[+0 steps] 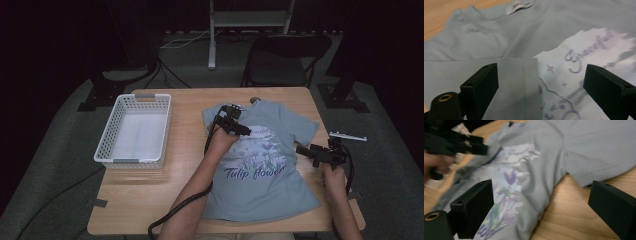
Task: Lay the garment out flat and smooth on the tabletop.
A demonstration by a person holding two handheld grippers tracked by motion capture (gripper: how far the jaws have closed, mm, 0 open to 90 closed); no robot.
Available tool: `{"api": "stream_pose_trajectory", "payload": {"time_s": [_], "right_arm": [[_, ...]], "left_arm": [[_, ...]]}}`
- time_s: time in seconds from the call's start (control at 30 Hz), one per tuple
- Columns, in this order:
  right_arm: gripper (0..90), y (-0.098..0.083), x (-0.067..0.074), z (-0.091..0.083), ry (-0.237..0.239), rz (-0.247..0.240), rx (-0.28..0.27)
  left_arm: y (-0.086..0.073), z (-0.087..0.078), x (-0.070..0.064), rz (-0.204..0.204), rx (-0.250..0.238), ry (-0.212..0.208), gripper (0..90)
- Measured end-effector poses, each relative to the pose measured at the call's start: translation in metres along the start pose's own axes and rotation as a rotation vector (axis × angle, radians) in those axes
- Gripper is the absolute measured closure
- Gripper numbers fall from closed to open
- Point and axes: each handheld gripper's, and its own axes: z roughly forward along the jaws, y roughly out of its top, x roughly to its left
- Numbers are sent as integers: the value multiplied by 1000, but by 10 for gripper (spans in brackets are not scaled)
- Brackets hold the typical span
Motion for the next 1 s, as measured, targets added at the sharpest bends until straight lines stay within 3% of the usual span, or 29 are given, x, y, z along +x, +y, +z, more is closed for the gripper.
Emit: {"api": "stream_pose_trajectory", "payload": {"time_s": [0.17, 0.3, 0.4, 0.47, 0.67, 0.77, 1.0], "right_arm": [[54, 4, 8, -6, 34, -15, -13], [54, 4, 10, -5, 42, -19, -8], [54, 4, 9, -3, 46, -16, -2], [54, 4, 8, -2, 49, -15, 5], [55, 4, 11, 0, 65, -20, 16], [55, 4, 12, 0, 70, -20, 16], [55, 3, 11, 2, 75, -18, 26]], "left_arm": [[-3, 13, 10, -39, 5, 2, 154], [-8, 20, 13, -10, 35, 40, 154], [-10, 22, 13, 0, 29, 35, 195], [-11, 20, 14, 32, 13, 8, 285], [-13, 17, 20, 14, -9, 10, 479], [-15, 14, 29, -36, -27, -11, 554], [-17, 11, 37, -34, -38, -8, 771]]}}
